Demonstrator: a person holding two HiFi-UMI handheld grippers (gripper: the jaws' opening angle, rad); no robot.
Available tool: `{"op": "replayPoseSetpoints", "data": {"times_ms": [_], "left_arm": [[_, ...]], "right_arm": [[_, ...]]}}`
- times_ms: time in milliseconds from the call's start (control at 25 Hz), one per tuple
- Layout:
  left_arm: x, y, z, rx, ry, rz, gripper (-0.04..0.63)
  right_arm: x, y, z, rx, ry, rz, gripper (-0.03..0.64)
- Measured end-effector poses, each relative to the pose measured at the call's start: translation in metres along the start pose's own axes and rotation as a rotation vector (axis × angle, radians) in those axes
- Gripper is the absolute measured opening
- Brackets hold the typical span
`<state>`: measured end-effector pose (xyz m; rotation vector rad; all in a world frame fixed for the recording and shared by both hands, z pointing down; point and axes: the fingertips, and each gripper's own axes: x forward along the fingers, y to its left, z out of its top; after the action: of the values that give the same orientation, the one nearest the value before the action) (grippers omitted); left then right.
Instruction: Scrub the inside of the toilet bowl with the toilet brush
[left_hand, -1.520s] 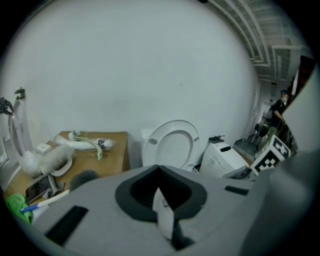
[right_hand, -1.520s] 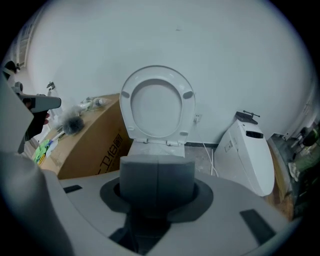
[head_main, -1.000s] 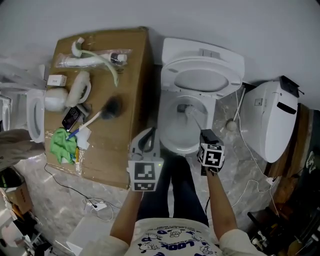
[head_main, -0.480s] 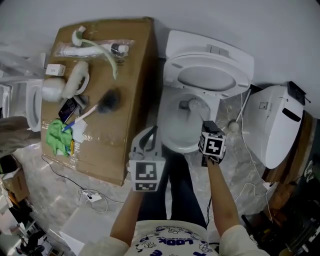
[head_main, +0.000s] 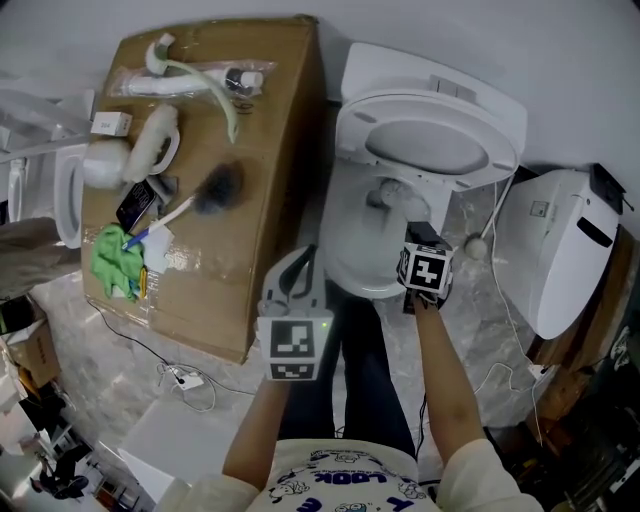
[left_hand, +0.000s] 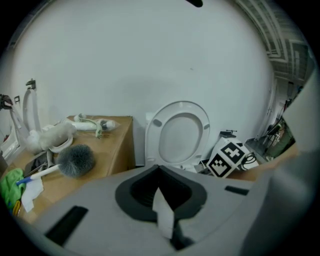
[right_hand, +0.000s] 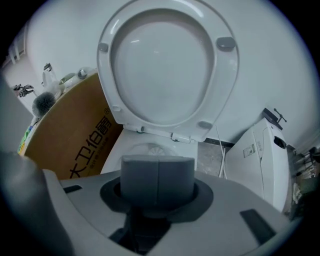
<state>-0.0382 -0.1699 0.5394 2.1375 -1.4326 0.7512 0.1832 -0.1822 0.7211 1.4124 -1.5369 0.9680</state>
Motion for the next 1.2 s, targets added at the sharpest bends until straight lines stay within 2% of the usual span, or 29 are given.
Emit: {"op": "replayPoseSetpoints", "data": {"times_ms": [240, 480, 760, 1200], "left_arm": [[0.001, 0.003, -0.007, -0.003, 0.011, 0.010, 0.002], [0.000, 0.008, -0.014, -0.004, 0.023, 0.017, 0.002], [0.003, 0.011, -0.021, -0.012, 0.035, 0.024, 0.002], [0.004, -0.002, -0.022, -0.022, 0.041, 0.007, 0.002]], "right_arm": [[0.014, 0.030, 0.004, -0.032, -0.004, 0.070, 0.161], [0.023, 0.057, -0.005, -0.143, 0.010, 0.123, 0.162], [0.026, 0.073, -0.023, -0.381, 0.039, 0.164, 0.163], [0.001, 0.087, -0.082, -0.862, 0.130, 0.244, 0.163]]}}
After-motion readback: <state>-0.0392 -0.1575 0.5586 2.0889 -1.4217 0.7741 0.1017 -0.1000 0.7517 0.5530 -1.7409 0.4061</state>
